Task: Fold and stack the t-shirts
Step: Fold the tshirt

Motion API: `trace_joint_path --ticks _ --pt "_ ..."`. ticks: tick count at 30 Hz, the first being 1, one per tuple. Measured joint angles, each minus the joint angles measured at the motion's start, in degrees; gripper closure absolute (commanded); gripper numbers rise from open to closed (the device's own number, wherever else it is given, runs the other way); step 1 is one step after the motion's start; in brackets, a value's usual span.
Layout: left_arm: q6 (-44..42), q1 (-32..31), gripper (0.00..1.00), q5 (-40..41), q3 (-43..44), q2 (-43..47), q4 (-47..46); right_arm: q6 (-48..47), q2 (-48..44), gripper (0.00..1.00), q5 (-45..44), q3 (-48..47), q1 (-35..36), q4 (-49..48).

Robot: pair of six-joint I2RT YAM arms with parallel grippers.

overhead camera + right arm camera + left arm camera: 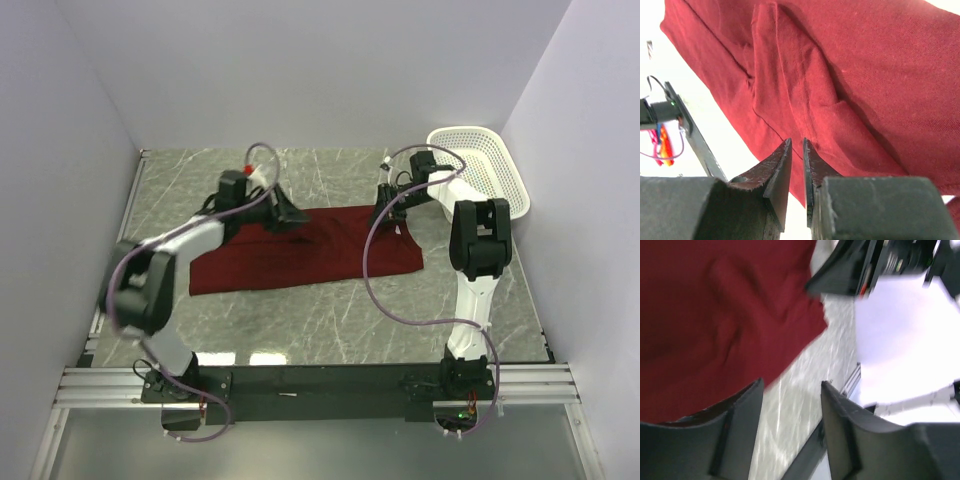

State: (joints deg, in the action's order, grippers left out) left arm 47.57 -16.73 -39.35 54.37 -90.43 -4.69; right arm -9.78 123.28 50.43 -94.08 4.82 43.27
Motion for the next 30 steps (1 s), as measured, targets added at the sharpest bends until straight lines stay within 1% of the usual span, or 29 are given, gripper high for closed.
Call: trace_joint_path --ticks 2,4,7,9,12,15,19,30 --pt "1.4 -2.56 0.54 0.11 7.52 -8.94 -3.28 1.51 0.0 0.78 0.02 0.5 0.02 -1.16" --pt "3.17 -4.48 0.6 0.0 13.6 -16.26 -6.14 2.71 0.0 0.78 0.0 0.72 0.02 -2.12" --pt "7.41 -6.93 0.71 -0.96 21.16 -26.03 -10.62 4.33 0.0 0.78 -0.15 0.85 0.02 -3.78" --pt "10.03 -8.04 0.78 -1.53 25.11 -31.08 -12.96 5.31 0.0 0.78 -0.44 0.94 0.02 -4.72" --pt "13.2 -9.68 0.83 -1.97 30.84 -37.68 -14.45 6.6 0.0 0.78 -1.03 1.36 0.02 -5.99" --pt "13.81 -10.82 0.88 -1.64 33.92 -40.68 -13.55 7.5 0.0 0.78 -1.81 1.57 0.02 -6.64" --pt "13.62 -11.82 0.91 -0.66 36.44 -41.97 -11.34 8.37 0.0 0.78 -3.34 1.57 0.02 -7.52" --pt "11.93 -11.98 0.92 1.22 40.46 -45.35 -6.84 9.14 1.95 0.78 -4.79 1.31 0.02 -8.04"
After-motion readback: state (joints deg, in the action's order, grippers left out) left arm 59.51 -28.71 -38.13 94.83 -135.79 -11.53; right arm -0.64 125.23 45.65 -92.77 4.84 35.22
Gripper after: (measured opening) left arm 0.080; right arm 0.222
